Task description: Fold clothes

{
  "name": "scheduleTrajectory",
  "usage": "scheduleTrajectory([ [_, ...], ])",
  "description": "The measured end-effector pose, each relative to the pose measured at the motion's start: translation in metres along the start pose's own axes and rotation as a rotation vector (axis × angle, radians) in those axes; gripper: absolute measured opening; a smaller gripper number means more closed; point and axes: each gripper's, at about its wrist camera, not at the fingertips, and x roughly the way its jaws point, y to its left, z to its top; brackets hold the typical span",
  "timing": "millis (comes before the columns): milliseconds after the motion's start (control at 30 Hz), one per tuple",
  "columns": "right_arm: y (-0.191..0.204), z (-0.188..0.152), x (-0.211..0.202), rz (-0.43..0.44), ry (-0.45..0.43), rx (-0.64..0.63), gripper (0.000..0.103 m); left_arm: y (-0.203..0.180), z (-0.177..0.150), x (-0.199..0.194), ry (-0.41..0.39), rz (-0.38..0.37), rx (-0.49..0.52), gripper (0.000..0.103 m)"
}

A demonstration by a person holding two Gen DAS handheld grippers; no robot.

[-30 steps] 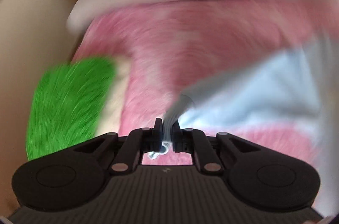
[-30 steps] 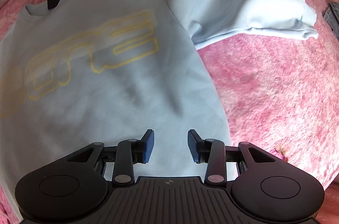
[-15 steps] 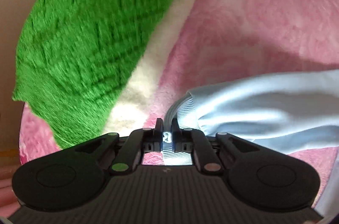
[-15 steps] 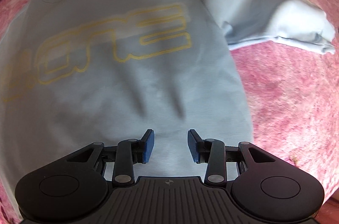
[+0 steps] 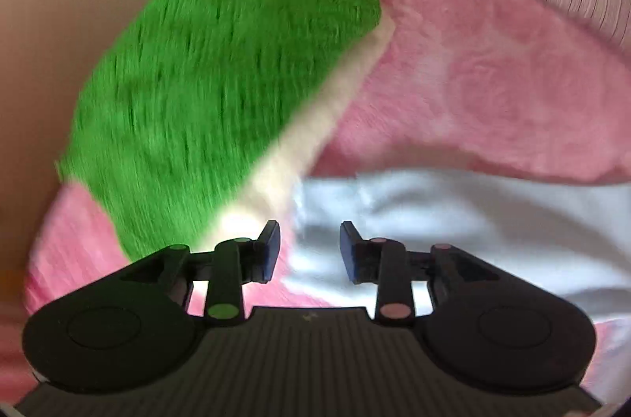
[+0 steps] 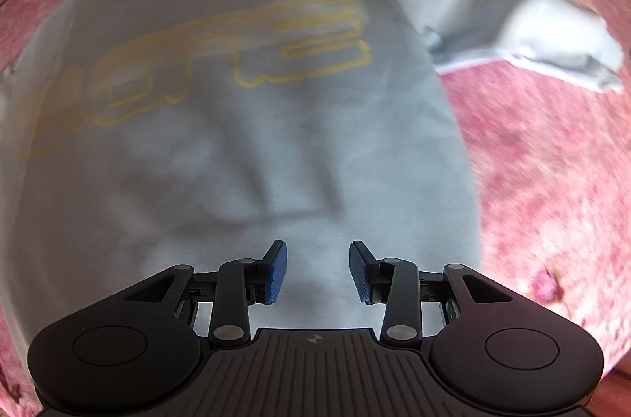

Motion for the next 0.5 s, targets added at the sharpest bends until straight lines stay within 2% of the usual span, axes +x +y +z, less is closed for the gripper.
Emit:
scheduleTrajectory([
  [67,-0.007,-0.006,0.001,0.002,0.012,0.05,0.039,0.004,-0.015,0.008,0.005,-0.087,-0.077,0.029],
  [133,-0.009,-0.01,0.0,0.018,0.017,0.07,0.039,-0.002,-0.031,0.022,0.025,-0.095,-0.08,0.029],
  [233,-0.01,-0.017,-0.002,0.033,0.018,0.068,0.039,-0.018,-0.046,0.033,0.061,0.051,-0.017,0.026],
  [267,-0.011,-0.02,-0.003,0.026,0.016,0.061,0.039,-0.024,-0.05,0.027,0.055,0.045,-0.009,0.02],
  [367,-0.027,-0.021,-0.009,0.03,-0.009,0.088,0.039,-0.052,-0.067,-0.007,0.021,-0.064,0.028,0.021],
  [500,-0.067,-0.029,-0.009,0.029,-0.018,0.177,0.039,-0.113,-0.102,-0.044,-0.026,-0.135,0.168,0.021],
])
